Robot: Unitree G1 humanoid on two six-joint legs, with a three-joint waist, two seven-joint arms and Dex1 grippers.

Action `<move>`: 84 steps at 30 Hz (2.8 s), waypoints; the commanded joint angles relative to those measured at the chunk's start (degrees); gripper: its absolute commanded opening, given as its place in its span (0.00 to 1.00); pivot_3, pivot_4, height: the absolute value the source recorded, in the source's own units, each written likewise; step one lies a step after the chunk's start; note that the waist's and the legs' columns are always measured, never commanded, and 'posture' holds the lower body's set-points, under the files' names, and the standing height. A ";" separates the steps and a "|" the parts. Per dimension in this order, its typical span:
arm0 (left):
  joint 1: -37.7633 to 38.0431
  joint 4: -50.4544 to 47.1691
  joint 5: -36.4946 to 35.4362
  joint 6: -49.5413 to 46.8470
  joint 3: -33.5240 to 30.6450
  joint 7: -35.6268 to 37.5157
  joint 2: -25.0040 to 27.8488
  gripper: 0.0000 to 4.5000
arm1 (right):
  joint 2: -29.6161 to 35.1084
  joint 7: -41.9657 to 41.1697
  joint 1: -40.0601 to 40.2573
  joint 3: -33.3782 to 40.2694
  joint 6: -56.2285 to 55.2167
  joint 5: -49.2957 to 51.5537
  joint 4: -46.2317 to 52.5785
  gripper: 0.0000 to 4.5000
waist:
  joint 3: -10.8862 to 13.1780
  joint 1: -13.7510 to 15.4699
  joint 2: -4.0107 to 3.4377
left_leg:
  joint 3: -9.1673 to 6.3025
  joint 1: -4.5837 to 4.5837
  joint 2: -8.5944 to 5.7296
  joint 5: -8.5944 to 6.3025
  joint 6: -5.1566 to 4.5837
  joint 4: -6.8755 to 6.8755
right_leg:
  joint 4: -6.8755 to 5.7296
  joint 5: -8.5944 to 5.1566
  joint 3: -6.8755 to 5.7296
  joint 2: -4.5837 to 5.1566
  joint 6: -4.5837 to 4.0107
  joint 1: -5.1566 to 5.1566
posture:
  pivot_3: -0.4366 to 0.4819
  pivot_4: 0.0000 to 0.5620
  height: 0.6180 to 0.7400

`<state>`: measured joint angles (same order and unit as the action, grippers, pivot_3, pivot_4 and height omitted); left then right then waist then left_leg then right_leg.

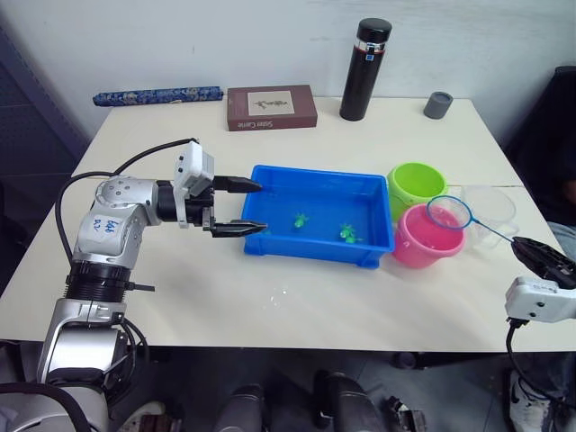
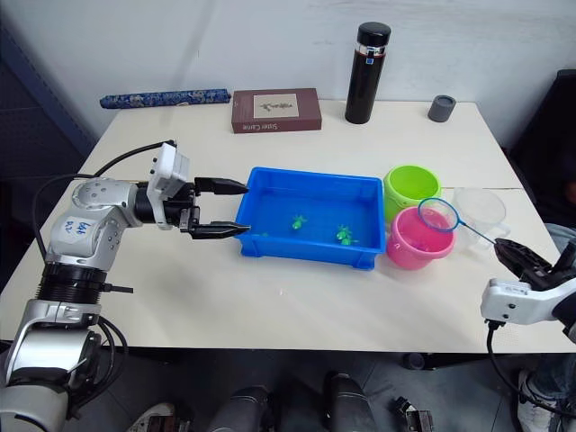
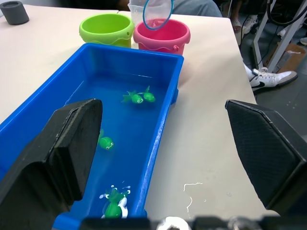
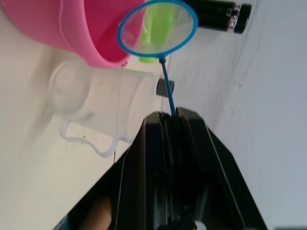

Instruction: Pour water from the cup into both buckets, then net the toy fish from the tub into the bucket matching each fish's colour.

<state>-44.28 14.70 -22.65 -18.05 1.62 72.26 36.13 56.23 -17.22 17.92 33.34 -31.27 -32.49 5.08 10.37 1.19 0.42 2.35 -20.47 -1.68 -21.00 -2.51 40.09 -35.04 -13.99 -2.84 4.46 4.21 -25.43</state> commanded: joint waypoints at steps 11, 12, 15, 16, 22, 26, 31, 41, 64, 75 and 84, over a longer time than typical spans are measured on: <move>2.71 -2.90 -0.32 -1.37 -3.41 -4.31 1.32 0.99 | 2.29 -21.63 -21.75 -8.79 29.56 36.02 11.14 0.00 | 0.00 -0.48 0.00 | -0.02 0.03 0.07 0.01 -0.01 0.02 | -0.05 0.00 -0.03 -0.01 0.00 0.02 | 0.48 0.27 1.00; 3.46 -3.79 -0.36 -1.94 -3.61 -4.92 1.64 0.99 | 2.86 -23.27 -24.17 -10.30 32.67 37.87 11.72 0.00 | 0.00 -0.54 -0.01 | -0.02 0.03 0.07 0.01 -0.01 0.02 | -0.05 0.00 -0.03 -0.01 0.00 0.02 | 0.48 0.27 1.00; 5.96 -6.54 -0.91 -4.08 -5.10 -6.99 2.96 0.99 | 4.68 -28.64 -32.74 -17.33 41.19 41.33 11.78 0.00 | 0.00 -0.88 0.00 | -0.05 0.03 0.08 0.00 -0.02 0.03 | -0.03 0.00 -0.02 0.02 0.00 0.02 | 0.48 0.27 1.00; 6.48 -7.27 -0.85 -4.86 -5.31 -7.68 3.28 0.99 | 4.84 -29.75 -34.65 -18.78 43.28 42.05 11.59 0.00 | 0.00 -0.96 0.00 | -0.06 0.03 0.08 0.00 -0.02 0.03 | -0.05 0.00 -0.02 0.05 -0.01 0.01 | 0.48 0.27 1.00; 12.90 -14.57 -1.78 -10.10 -8.59 -12.42 6.31 0.99 | 5.74 -39.21 -50.14 -36.13 50.89 37.22 5.75 0.00 | 0.00 -1.27 0.00 | -0.16 -0.02 0.09 -0.01 -0.03 0.02 | 0.01 -0.01 -0.07 0.11 -0.03 -0.01 | 0.48 0.27 1.00; 16.58 -19.43 -3.47 -12.89 -11.06 -14.93 6.87 0.99 | 5.35 -43.02 -54.14 -41.38 49.20 33.97 3.01 0.00 | 0.00 -1.08 0.00 | -0.20 -0.06 0.09 -0.03 -0.02 -0.02 | 0.05 -0.02 -0.11 0.12 -0.04 -0.05 | 0.48 0.27 1.00; 20.74 -24.31 -4.95 -15.17 -13.13 -17.32 6.97 0.99 | 4.69 -46.01 -56.66 -43.78 42.67 31.55 -0.74 0.00 | 0.00 -1.27 0.00 | -0.17 -0.08 0.09 -0.04 0.00 -0.02 | 0.06 -0.02 -0.11 0.12 -0.04 -0.06 | 0.48 0.27 1.00; 22.92 -27.59 -6.62 -16.67 -13.95 -19.80 6.81 0.99 | 3.67 -47.39 -57.44 -44.50 31.17 26.92 -8.90 0.00 | 0.00 -1.29 -0.01 | -0.15 -0.05 0.09 -0.05 0.03 -0.02 | 0.05 -0.02 -0.11 0.11 -0.04 -0.06 | 0.48 0.27 1.00; 24.09 -29.74 -8.39 -17.39 -14.94 -21.66 7.26 0.99 | 0.03 -48.67 -61.40 -47.25 17.25 20.23 -16.39 0.00 | 0.01 -1.53 -0.01 | -0.14 -0.04 0.09 -0.04 0.05 -0.01 | 0.04 -0.02 -0.12 0.09 -0.04 -0.06 | 0.48 0.27 1.00; 25.61 -31.01 -8.88 -17.15 -15.86 -22.79 7.04 0.99 | -1.39 -54.76 -61.62 -47.91 18.34 23.77 -15.04 0.00 | 0.01 -1.40 -0.01 | -0.14 -0.02 0.11 -0.05 0.08 -0.01 | 0.03 -0.04 -0.14 0.09 -0.08 -0.05 | 0.48 0.27 1.00; 27.39 -32.66 -9.42 -17.46 -16.93 -23.74 7.20 0.99 | -6.02 -59.68 -61.67 -47.50 34.88 29.85 -10.56 0.00 | 0.01 -1.46 -0.01 | -0.15 -0.01 0.15 -0.05 0.09 -0.02 | 0.02 -0.04 -0.14 0.08 -0.09 -0.05 | 0.48 0.27 1.00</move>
<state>-17.22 -15.58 -30.78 -35.66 -13.13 48.79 42.70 50.58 -75.19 -43.35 -15.32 -1.92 -5.61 -8.30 10.38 -0.27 0.40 2.20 -20.48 -1.53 -21.06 -2.43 40.07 -35.03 -14.03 -2.98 4.54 4.12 -25.48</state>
